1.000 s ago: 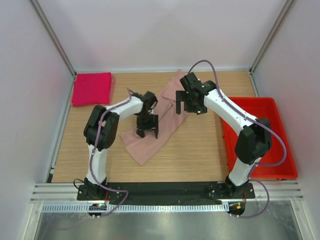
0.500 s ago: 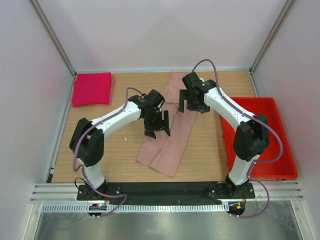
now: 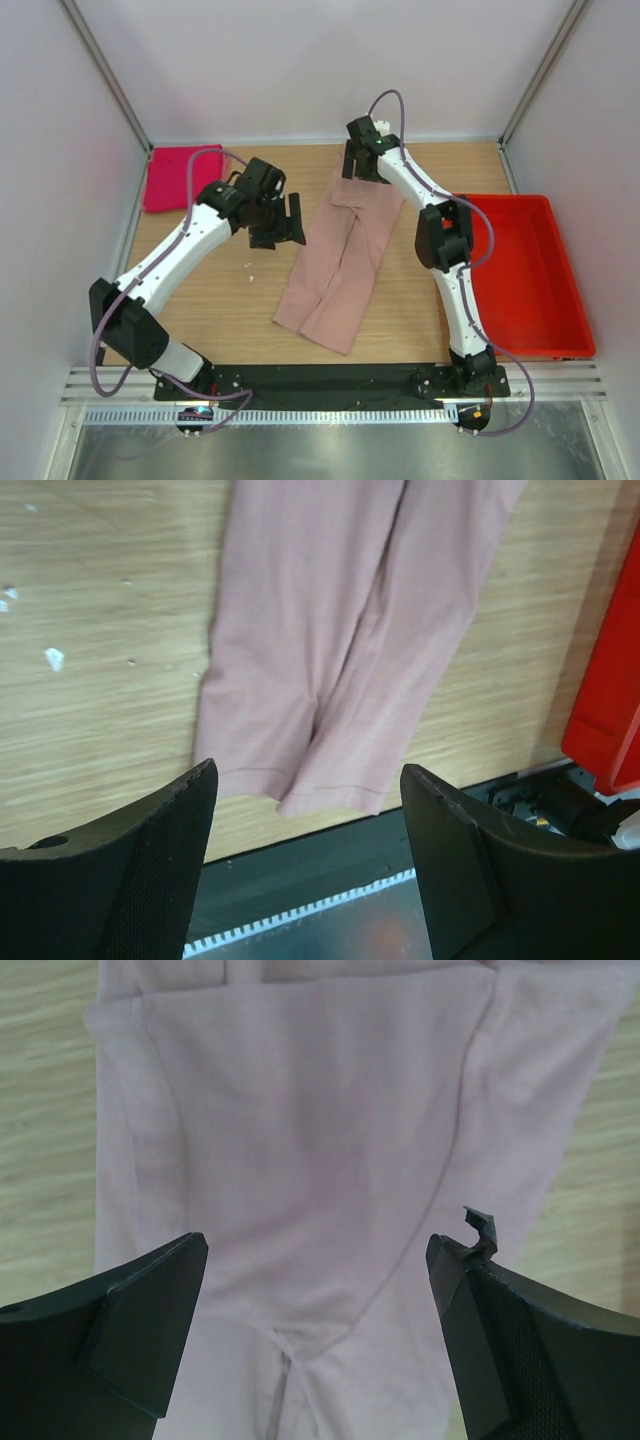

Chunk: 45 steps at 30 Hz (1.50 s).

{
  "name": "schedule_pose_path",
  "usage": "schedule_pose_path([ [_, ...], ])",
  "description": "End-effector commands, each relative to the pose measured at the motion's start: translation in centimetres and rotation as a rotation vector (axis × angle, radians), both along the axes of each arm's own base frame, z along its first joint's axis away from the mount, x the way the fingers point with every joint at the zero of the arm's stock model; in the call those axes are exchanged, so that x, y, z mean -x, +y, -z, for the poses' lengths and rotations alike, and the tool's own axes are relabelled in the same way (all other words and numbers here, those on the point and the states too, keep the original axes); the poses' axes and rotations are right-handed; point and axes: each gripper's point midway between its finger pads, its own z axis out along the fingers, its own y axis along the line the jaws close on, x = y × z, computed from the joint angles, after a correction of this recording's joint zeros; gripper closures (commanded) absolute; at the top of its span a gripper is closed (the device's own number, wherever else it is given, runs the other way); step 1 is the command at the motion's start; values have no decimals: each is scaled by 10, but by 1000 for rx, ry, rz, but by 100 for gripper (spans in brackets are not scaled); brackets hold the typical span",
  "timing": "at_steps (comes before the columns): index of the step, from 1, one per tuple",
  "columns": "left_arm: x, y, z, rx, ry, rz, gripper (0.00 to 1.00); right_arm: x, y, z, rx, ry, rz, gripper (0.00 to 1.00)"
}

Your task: Fold and stack the t-shirts

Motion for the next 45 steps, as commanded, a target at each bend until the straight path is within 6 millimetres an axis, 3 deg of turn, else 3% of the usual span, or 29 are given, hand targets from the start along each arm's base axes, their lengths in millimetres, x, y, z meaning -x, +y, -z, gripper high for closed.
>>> schedule_pose_path([
  [1,0,34,-4,-40,-33,-22,25,-27,9,1,17,-72,-16,0],
  [3,0,40,-4,-17,-28,-27,25,-31,17,13,19,-76,-39,0],
  [4,1,44,-7,-8,-36,-31,25,-31,21,30,23,-54,-51,0],
  [7,1,56,-4,20,-30,-50,25,-30,38,57,16,-22,-93,0],
  [9,1,63,2,33,-13,-63,25,-29,56,70,22,-14,-155,0],
  [10,1,64,3,34,-10,-67,25,-34,65,63,23,-39,-180,0],
  [11,2,68,7,32,-1,-77,25,-33,75,82,34,-19,-213,0],
  [12,2,68,8,38,0,-78,25,-39,93,67,36,-65,-272,0],
  [14,4,69,11,52,3,-82,25,-43,109,72,43,-89,-318,0],
  [16,6,68,16,66,24,-85,25,-52,119,57,28,-158,-319,0],
  [20,14,63,30,86,83,-72,26,-61,113,11,20,-244,-278,0],
  [21,18,63,38,85,109,-74,26,-60,111,-12,11,-272,-271,0],
  [23,18,58,47,109,131,-82,26,-51,107,-33,8,-270,-263,0],
  [24,20,56,55,115,161,-83,26,-44,103,-57,0,-281,-262,0],
  [27,25,48,68,157,221,-96,29,-10,96,-58,-17,-172,-298,0],
  [28,28,48,73,159,243,-109,29,5,95,-76,-56,-155,-329,0],
  [29,29,48,74,163,244,-117,30,15,95,-80,-74,-136,-332,0],
  [30,30,48,75,165,247,-123,30,28,91,-70,-84,-80,-322,0],
  [32,35,50,75,167,249,-142,30,54,87,-76,-123,-17,-299,0],
  [33,36,51,74,167,245,-147,30,70,87,-59,-140,43,-261,0],
  [34,37,52,73,169,243,-154,30,79,87,-70,-156,30,-246,0],
  [35,40,53,70,176,236,-164,30,83,83,-66,-142,26,-208,1],
  [36,42,53,69,179,236,-171,30,99,87,-47,-134,65,-188,2],
  [38,46,55,63,190,220,-178,30,107,92,-44,-142,53,-166,2],
  [41,53,57,59,203,207,-204,30,122,100,-20,-124,107,-123,0],
  [45,69,64,68,206,230,-260,30,124,102,-1,-67,112,-66,0],
])
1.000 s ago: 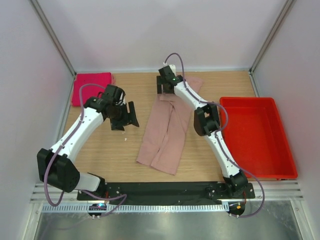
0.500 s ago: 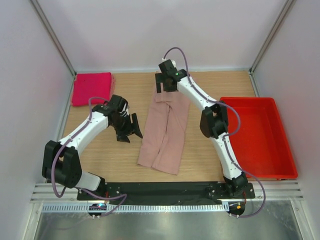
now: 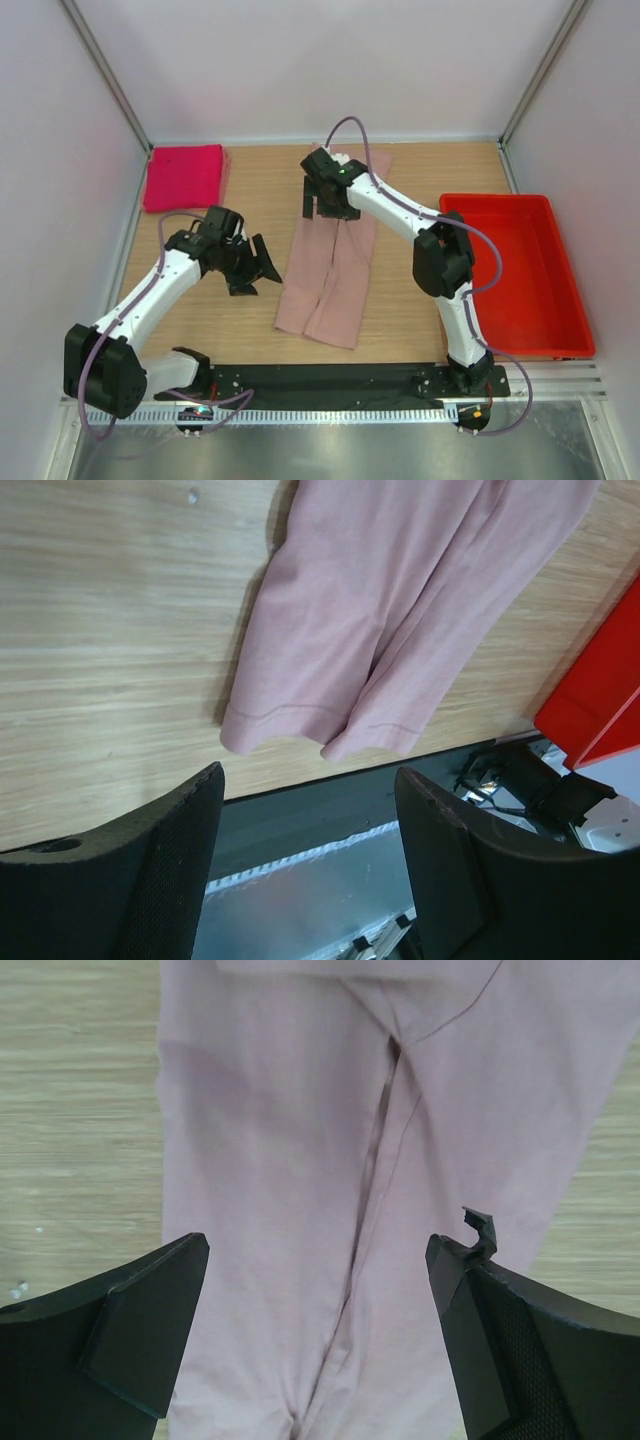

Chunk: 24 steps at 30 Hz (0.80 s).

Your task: Fold and stack the t-shirts

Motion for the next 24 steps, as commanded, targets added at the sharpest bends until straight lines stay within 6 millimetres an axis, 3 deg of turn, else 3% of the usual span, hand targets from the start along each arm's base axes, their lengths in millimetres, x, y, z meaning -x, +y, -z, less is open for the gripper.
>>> schedule_pose_path([
  [1,9,2,4,23,15,-58,30,0,-4,19,50,-8,115,0],
  [8,25,8,9,35,14,-92,30,-11,-16,58,155,-26,125,0],
  [17,29,6,1,67,-8,-93,30,-36,4,100,100,4,-4,0],
  [24,30,3,12,74,26,-78,28,-53,25,104,122,-51,-327,1],
])
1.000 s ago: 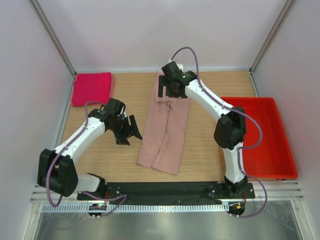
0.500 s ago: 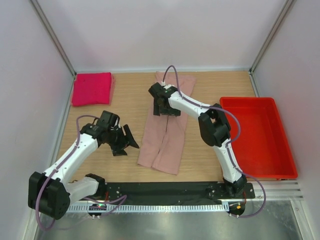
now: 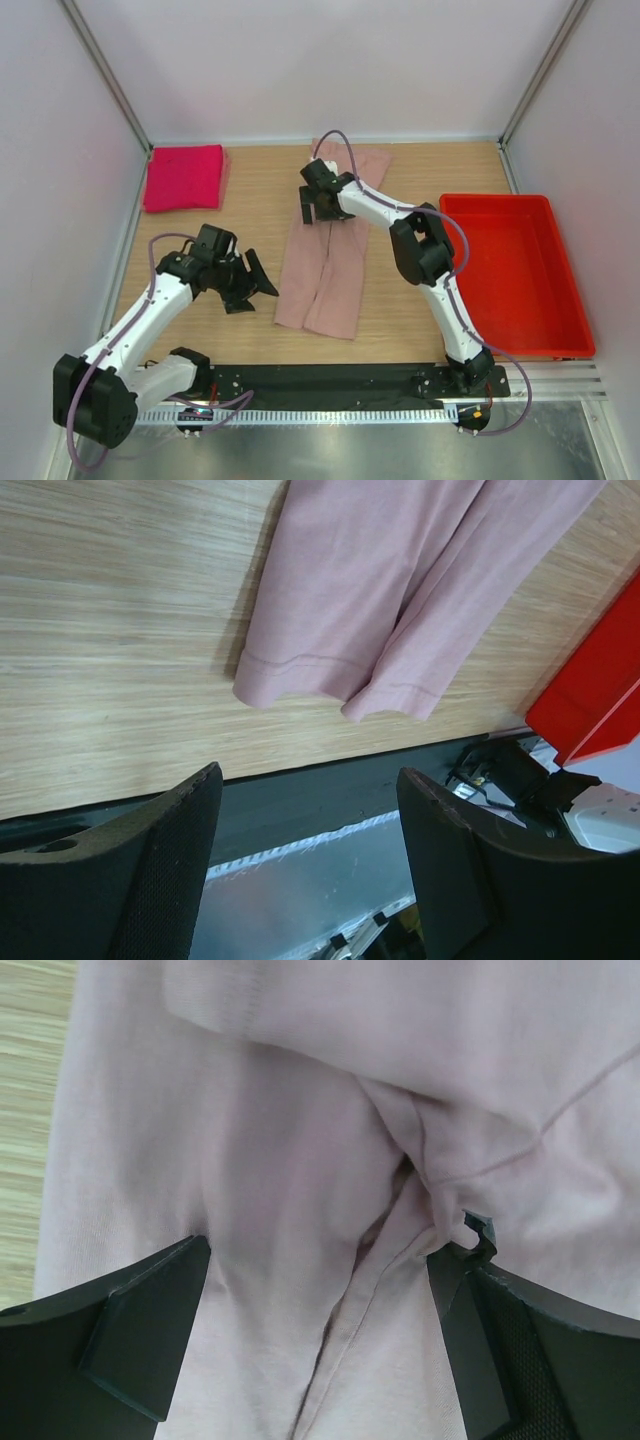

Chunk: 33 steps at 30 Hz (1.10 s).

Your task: Fold and stack the t-shirts

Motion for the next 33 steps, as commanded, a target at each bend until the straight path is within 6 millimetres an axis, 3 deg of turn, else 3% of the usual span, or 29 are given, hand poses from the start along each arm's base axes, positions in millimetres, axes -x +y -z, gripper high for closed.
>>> schedule_pose_path([
  [1,-3,-7,5,39,12,14,28,-13,12,9,45,-39,-251,1],
  [5,-9,-7,15,13,33,30,29,-29,10,-19,-38,-74,-287,0],
  [8,-16,-11,19,12,43,48,29,-34,4,-59,-31,-122,-270,0],
  [9,-18,-13,21,16,51,57,29,-27,-1,-68,-22,-100,-252,0],
  [11,-21,-15,28,10,72,79,30,-20,-6,-105,-49,-124,-204,0],
  [12,-22,-16,34,3,96,85,30,-9,-15,-111,-41,-91,-183,0],
  [13,-22,-16,37,-3,105,92,30,0,-20,-136,-65,-110,-170,0],
  [15,-25,-16,40,-9,109,111,31,29,-24,-133,-105,-32,-171,0],
  [16,-24,-17,45,-12,130,117,32,43,-29,-158,-147,-54,-173,0],
  [17,-24,-18,46,-10,135,124,34,67,-31,-138,-177,28,-166,0],
  [19,-25,-18,50,-10,145,131,35,95,-33,-139,-254,71,-159,4],
  [20,-25,-18,52,-13,146,133,36,124,-45,-132,-278,108,-150,7],
  [21,-25,-19,53,-5,143,137,37,135,-38,-132,-352,113,-168,11],
  [23,-24,-20,57,-2,161,141,41,168,-47,-126,-448,131,-121,25],
  [24,-23,-22,60,6,167,146,43,179,-48,-121,-489,154,-81,46],
  [25,-22,-22,62,5,174,148,44,201,-59,-98,-486,206,-56,54],
  [26,-21,-22,65,8,186,151,46,206,-57,-106,-545,177,-59,57],
  [27,-19,-23,68,12,196,158,46,219,-56,-101,-579,206,-66,56],
  [28,-19,-23,70,15,199,158,47,239,-61,-79,-576,269,-34,54],
  [31,-13,-22,78,15,219,166,47,265,-69,-57,-573,319,-21,43],
  [33,-10,-21,82,10,233,170,47,270,-73,-51,-576,312,-14,40],
])
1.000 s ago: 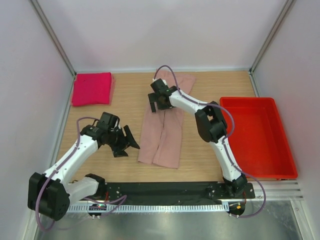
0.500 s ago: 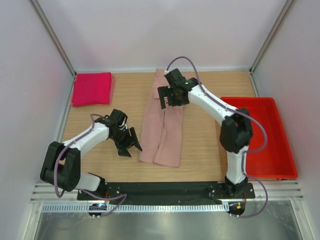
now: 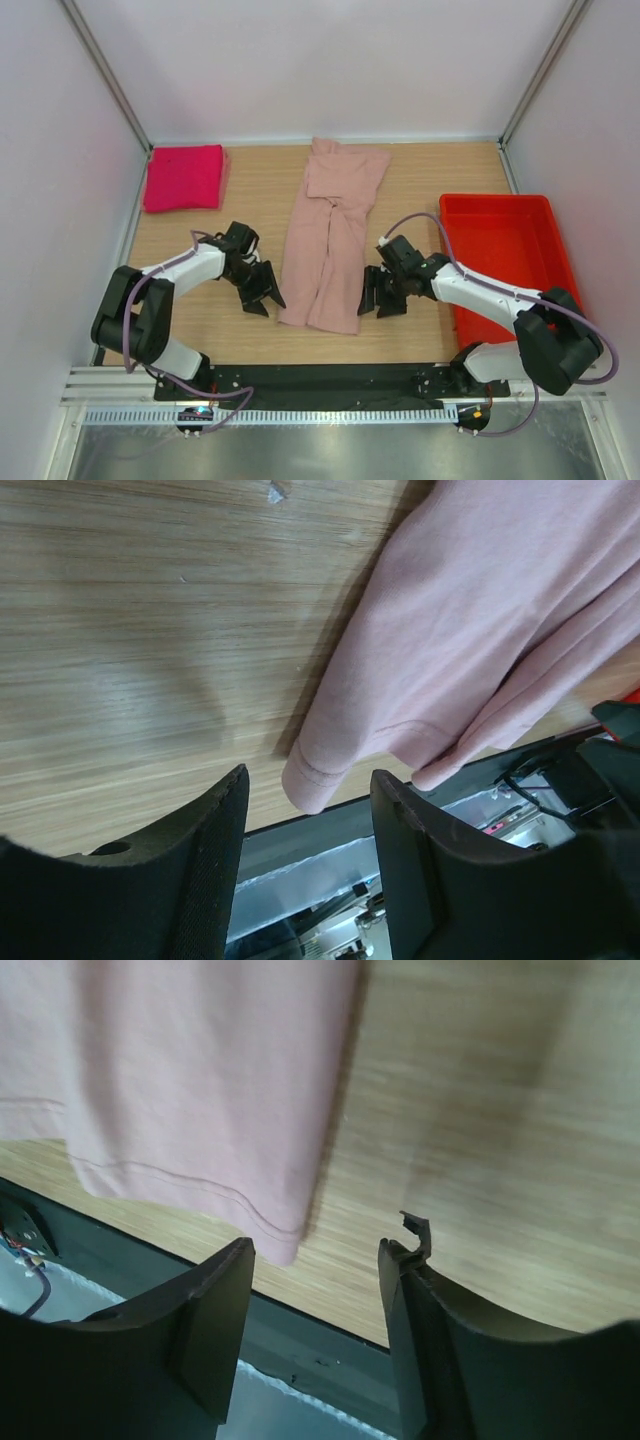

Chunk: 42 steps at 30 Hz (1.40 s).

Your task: Fold and stack the t-shirts

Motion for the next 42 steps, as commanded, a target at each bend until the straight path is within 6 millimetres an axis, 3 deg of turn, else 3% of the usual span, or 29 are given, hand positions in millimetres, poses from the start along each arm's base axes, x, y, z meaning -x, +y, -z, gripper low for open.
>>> schedule_pose_path([
  [1,3,-3,5,36,4,28,46,-1,20,-19,-156,-53,32,38],
  [4,5,-3,11,28,21,33,47,10,19,2,-160,3,38,39],
  [10,7,-5,16,27,42,39,48,21,22,21,-196,67,57,39],
  [30,17,-9,19,39,66,52,54,42,25,39,-195,162,24,46],
  [35,18,-9,21,41,71,53,64,46,25,42,-193,177,25,48],
  [39,20,-7,24,32,72,55,71,48,20,51,-172,181,38,55],
  [41,20,-6,26,26,75,55,78,48,19,56,-165,178,39,60],
  [42,21,-6,27,26,76,55,89,49,17,59,-159,180,41,66],
])
